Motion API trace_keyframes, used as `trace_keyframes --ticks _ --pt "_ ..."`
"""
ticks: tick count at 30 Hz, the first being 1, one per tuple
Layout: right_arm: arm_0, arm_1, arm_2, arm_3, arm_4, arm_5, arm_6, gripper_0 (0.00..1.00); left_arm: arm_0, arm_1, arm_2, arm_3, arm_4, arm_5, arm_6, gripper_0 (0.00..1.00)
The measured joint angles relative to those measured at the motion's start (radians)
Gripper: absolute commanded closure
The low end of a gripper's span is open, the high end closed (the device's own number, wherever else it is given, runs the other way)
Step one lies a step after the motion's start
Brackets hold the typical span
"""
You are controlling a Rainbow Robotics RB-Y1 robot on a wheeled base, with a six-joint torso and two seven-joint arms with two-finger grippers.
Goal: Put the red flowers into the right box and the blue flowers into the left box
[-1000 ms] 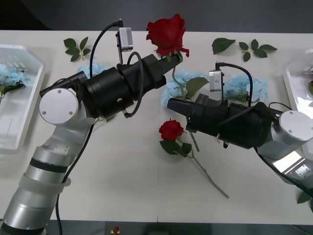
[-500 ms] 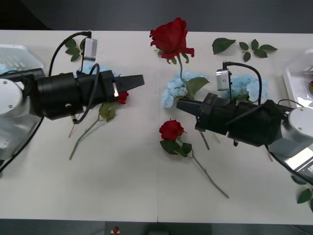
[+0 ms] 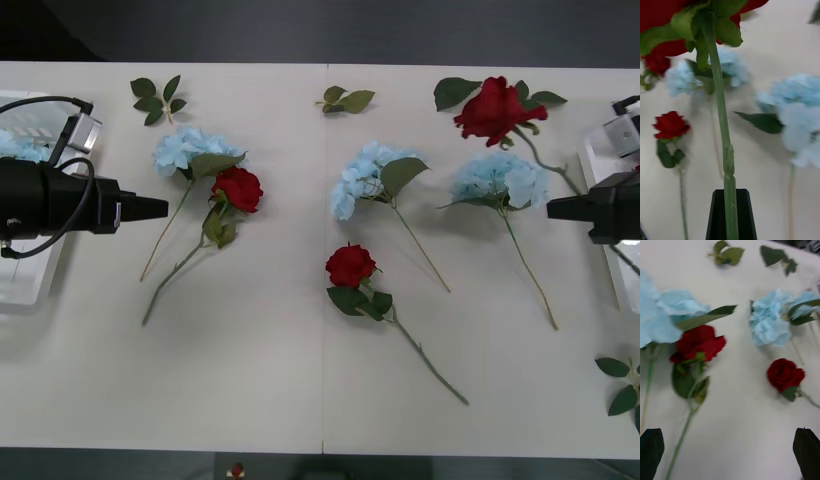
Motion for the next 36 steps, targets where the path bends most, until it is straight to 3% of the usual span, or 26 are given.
trace_keyframes --ticks 12,23,32,33,34,36 --pt "0.004 -0.021 0.000 0.434 0.019 -0.013 -0.084 1.00 -0.112 -0.070 0.000 0.118 -0.399 0.000 0.007 0.00" --pt "0.004 0.125 0.000 0.670 0.095 -0.249 -0.084 1.00 -0.219 -0.261 0.000 0.225 -0.670 0.000 0.025 0.00" --pt "-0.060 0.225 0.000 0.807 0.213 -0.286 -0.084 1.00 -0.243 -0.373 0.000 0.267 -0.846 -0.001 0.105 0.00" --pt "-0.076 0.233 0.000 0.821 0.228 -0.284 -0.084 0.94 -0.243 -0.383 0.000 0.271 -0.862 -0.002 0.105 0.00" --pt "-0.091 0.240 0.000 0.834 0.248 -0.279 -0.084 0.74 -0.243 -0.391 0.000 0.275 -0.878 -0.002 0.105 0.00" --pt "-0.124 0.254 0.000 0.858 0.281 -0.260 -0.084 0.51 -0.243 -0.408 0.000 0.279 -0.909 -0.003 0.106 0.00"
